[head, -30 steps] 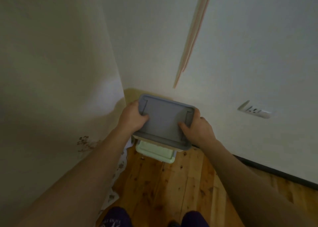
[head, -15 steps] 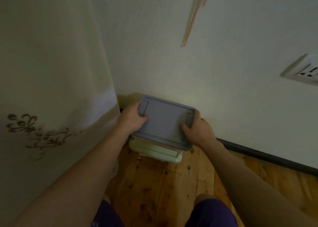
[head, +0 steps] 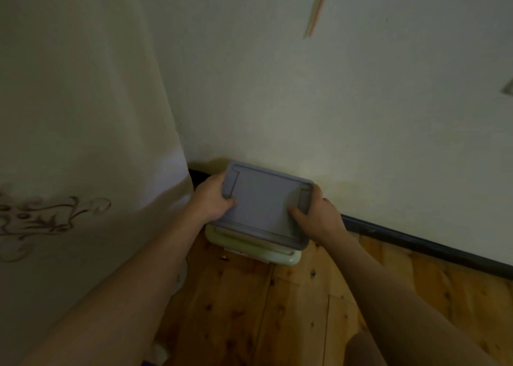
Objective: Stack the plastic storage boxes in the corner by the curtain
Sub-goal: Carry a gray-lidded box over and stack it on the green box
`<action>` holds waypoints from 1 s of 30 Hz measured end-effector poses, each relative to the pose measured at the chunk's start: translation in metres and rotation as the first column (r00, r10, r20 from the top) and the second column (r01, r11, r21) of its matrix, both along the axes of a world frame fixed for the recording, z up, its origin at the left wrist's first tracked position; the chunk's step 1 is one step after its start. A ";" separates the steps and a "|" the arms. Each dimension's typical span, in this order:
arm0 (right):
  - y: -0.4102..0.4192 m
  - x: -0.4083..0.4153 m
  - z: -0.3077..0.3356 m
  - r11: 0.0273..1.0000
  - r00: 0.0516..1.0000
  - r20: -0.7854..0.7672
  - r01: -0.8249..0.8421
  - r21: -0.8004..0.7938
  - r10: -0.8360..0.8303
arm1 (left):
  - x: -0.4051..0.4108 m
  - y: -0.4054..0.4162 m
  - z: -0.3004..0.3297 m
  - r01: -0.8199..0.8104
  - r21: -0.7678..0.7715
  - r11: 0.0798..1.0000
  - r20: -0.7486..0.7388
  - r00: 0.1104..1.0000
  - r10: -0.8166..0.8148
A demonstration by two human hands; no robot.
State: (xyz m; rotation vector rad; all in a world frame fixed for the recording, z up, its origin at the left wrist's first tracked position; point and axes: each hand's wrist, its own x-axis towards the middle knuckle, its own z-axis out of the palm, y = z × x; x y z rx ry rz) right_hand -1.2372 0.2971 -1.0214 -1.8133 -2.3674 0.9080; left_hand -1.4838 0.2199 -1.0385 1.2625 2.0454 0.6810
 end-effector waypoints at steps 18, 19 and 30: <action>0.006 0.003 -0.030 0.998 0.998 0.034 -0.051 -0.024 0.052 | -0.001 0.007 -0.029 -0.008 0.030 1.000 -0.077 0.997 0.010; 0.005 0.004 -0.029 0.998 0.998 0.034 -0.054 -0.028 0.055 | -0.001 0.008 -0.029 -0.009 0.019 1.000 -0.079 0.997 0.011; -0.004 0.001 -0.028 0.995 0.994 0.050 -0.097 -0.029 0.098 | -0.008 0.002 -0.033 -0.015 -0.041 0.999 -0.115 0.993 0.010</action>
